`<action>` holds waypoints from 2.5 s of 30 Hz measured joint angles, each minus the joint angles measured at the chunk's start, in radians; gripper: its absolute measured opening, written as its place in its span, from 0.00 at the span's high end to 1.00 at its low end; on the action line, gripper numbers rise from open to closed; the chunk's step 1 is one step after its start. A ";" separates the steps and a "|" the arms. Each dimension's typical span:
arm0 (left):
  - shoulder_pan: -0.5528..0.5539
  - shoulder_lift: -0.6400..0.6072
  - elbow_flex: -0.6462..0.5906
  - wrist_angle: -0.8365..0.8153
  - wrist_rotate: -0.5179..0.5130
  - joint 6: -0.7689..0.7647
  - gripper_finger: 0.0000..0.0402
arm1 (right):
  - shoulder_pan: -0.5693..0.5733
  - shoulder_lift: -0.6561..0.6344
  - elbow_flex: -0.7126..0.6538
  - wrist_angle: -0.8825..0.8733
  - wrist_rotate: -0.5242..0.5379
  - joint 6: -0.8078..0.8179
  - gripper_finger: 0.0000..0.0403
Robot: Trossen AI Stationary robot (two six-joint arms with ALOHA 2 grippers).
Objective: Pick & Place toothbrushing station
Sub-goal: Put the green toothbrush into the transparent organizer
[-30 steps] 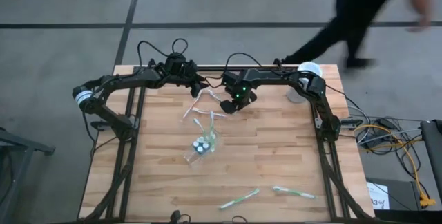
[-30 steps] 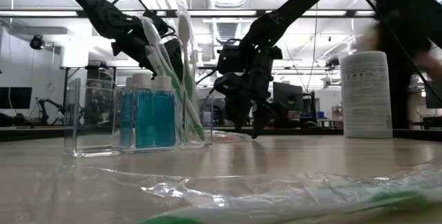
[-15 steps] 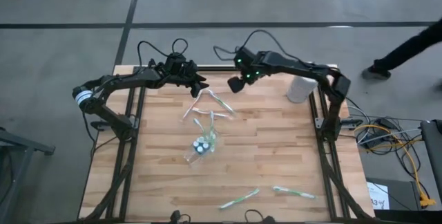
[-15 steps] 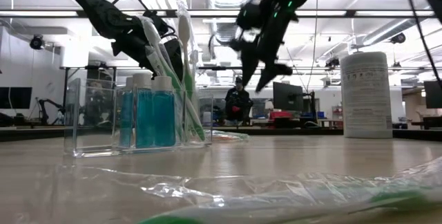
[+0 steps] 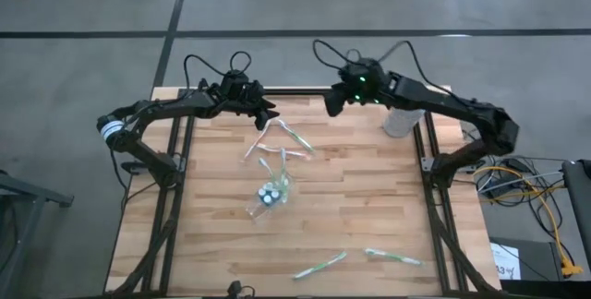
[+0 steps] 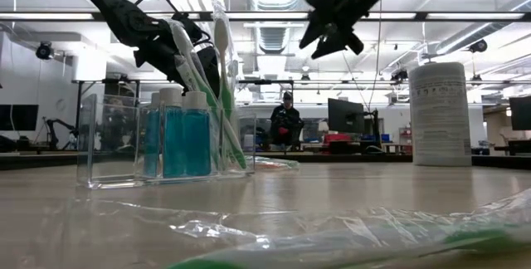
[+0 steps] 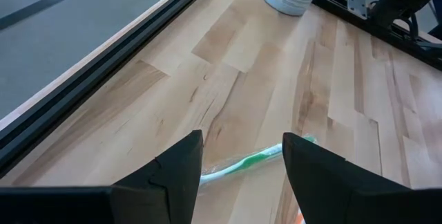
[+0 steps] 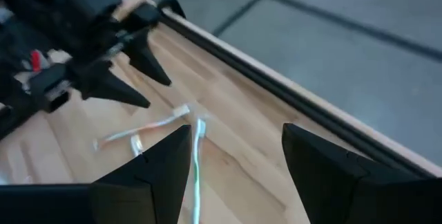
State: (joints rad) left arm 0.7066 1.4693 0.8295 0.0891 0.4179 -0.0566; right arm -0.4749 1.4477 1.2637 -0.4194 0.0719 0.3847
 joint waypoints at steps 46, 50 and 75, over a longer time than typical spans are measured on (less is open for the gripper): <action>0.000 0.000 0.000 0.001 0.000 -0.003 0.49 | -0.016 -0.781 -0.565 0.221 -0.027 -0.222 0.45; 0.000 -0.001 0.002 -0.015 0.055 -0.069 0.49 | -0.016 -0.762 -0.565 0.220 -0.027 -0.220 0.45; -0.050 -0.021 0.283 -0.229 0.210 0.393 0.49 | -0.017 -0.627 -0.564 0.143 -0.032 -0.460 0.45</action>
State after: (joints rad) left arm 0.6563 1.4483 1.1125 -0.1404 0.6275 0.3359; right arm -0.4915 0.8208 0.7002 -0.2766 0.0400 -0.0751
